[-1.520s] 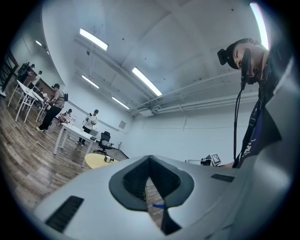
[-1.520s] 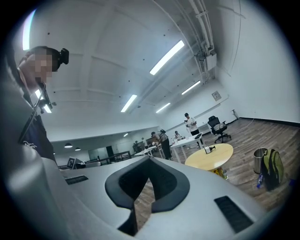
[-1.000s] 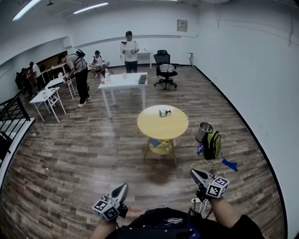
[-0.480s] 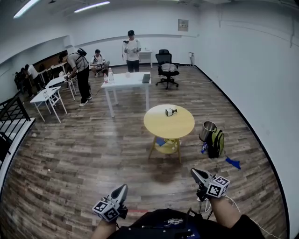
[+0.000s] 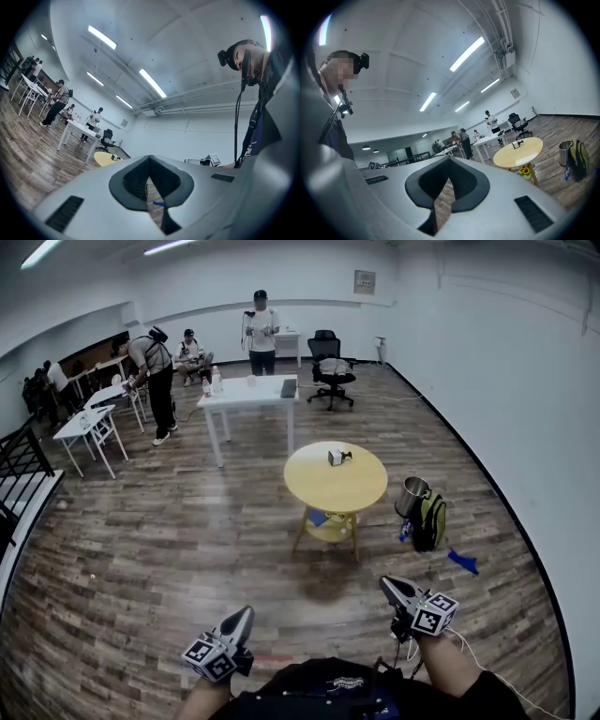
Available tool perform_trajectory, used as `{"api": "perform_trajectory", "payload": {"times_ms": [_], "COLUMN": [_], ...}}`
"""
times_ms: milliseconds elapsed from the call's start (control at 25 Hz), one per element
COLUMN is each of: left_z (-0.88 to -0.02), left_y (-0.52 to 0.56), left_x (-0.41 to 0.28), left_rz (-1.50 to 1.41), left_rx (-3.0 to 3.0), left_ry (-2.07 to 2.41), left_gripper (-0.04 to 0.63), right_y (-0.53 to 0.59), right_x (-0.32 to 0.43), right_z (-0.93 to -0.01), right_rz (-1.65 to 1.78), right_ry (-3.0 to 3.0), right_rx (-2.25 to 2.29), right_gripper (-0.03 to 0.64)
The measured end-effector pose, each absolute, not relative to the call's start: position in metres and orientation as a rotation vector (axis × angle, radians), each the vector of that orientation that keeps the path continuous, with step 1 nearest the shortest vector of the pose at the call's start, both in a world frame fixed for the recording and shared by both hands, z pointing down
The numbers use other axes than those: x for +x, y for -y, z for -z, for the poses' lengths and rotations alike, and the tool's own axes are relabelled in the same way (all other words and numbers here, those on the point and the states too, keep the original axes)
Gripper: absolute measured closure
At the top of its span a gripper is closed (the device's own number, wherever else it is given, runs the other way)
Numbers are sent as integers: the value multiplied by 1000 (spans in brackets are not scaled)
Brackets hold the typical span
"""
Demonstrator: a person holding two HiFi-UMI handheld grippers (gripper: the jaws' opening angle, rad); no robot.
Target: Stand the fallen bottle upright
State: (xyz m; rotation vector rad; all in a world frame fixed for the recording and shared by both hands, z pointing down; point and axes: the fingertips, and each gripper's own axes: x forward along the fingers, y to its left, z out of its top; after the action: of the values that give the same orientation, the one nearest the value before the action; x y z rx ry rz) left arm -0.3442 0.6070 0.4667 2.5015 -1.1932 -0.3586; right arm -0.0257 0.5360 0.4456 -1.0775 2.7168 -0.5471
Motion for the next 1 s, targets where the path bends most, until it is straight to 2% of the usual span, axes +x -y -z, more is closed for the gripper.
{"api": "perform_trajectory", "payload": {"times_ms": [200,720,1000], "left_z": [-460,-422,-433], "left_y": [-593,-556,-538], "left_x": [-305,-124,-82], "left_rz": [341,366,340], "left_rx": [2512,2526,2531], "left_ry": [1220,1255,1251], "left_gripper": [589,589,589], "right_y": [-515,-466,-450], "right_x": [11,171,212], "right_z": [-442,-416,-431], "right_rz": [545,468,502], "right_ry": [-2710,-2777,-2768], "right_rx": [-1039,-935,-930], "right_gripper": [597,597,597]}}
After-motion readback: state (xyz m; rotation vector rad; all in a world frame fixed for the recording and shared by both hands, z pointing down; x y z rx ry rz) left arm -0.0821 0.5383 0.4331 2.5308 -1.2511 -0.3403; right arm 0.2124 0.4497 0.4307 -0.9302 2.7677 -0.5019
